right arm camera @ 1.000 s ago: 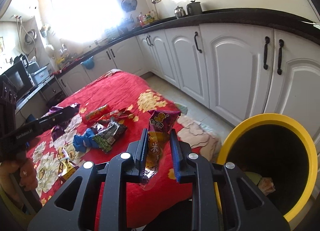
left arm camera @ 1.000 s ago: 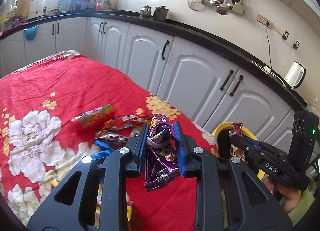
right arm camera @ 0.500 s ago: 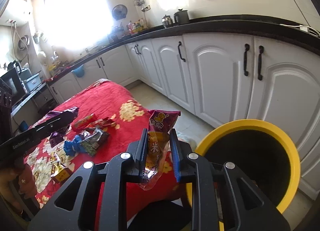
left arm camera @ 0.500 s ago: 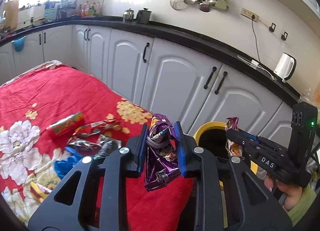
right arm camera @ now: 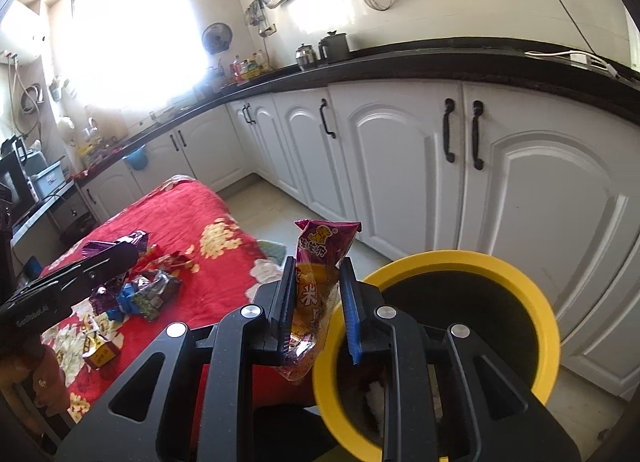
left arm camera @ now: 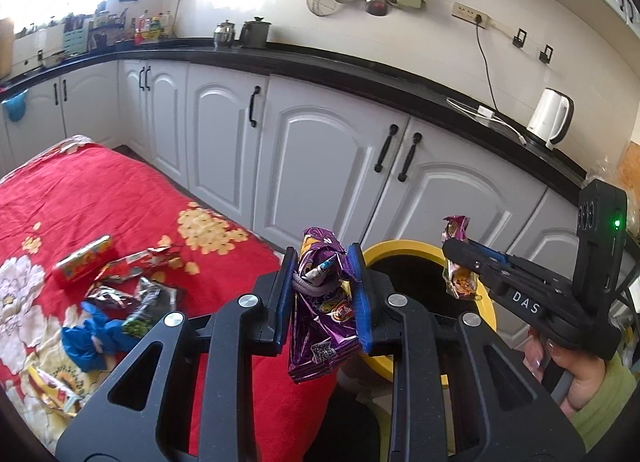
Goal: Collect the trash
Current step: 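Carry the purple wrapper with the left tool while the right tool carries the snack bag over the bin, then open both tools to drop the wrappers into the bin, then move both tools back over the red can and dark snack bag, then grasp the red can with the left tool while the right tool grasps the dark green-pea snack bag, then carry the red can with the left tool while the right tool carries the dark bag over the bin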
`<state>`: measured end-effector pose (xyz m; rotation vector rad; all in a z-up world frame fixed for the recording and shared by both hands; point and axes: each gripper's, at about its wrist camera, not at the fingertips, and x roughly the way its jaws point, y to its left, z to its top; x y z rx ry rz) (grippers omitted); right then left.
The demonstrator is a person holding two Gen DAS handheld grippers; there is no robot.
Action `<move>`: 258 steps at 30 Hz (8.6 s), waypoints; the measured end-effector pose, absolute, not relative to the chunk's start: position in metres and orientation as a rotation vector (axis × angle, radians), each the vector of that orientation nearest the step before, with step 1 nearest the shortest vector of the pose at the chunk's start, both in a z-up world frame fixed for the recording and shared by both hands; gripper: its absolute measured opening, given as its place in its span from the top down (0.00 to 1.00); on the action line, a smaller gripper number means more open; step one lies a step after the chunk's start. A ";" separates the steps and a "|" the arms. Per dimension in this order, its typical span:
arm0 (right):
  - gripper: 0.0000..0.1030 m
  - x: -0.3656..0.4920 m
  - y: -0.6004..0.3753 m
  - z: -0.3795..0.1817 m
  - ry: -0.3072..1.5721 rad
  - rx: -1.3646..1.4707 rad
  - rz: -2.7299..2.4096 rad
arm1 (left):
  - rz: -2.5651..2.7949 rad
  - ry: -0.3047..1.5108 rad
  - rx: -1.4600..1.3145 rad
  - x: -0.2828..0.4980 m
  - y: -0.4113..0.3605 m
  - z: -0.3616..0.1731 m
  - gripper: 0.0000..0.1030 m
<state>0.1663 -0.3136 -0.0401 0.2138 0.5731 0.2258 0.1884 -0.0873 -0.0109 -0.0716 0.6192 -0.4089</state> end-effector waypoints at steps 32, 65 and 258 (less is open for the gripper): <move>0.78 0.172 -0.398 -0.121 0.761 0.262 0.109 | -0.582 0.812 -0.041 0.222 -0.210 -0.083 0.80; 0.31 0.162 -0.387 -0.096 0.688 0.282 0.111 | -0.428 0.741 -0.092 0.219 -0.157 -0.064 0.11; 0.84 0.158 -0.427 -0.113 0.743 0.386 0.104 | -0.584 0.828 -0.022 0.209 -0.205 -0.073 0.76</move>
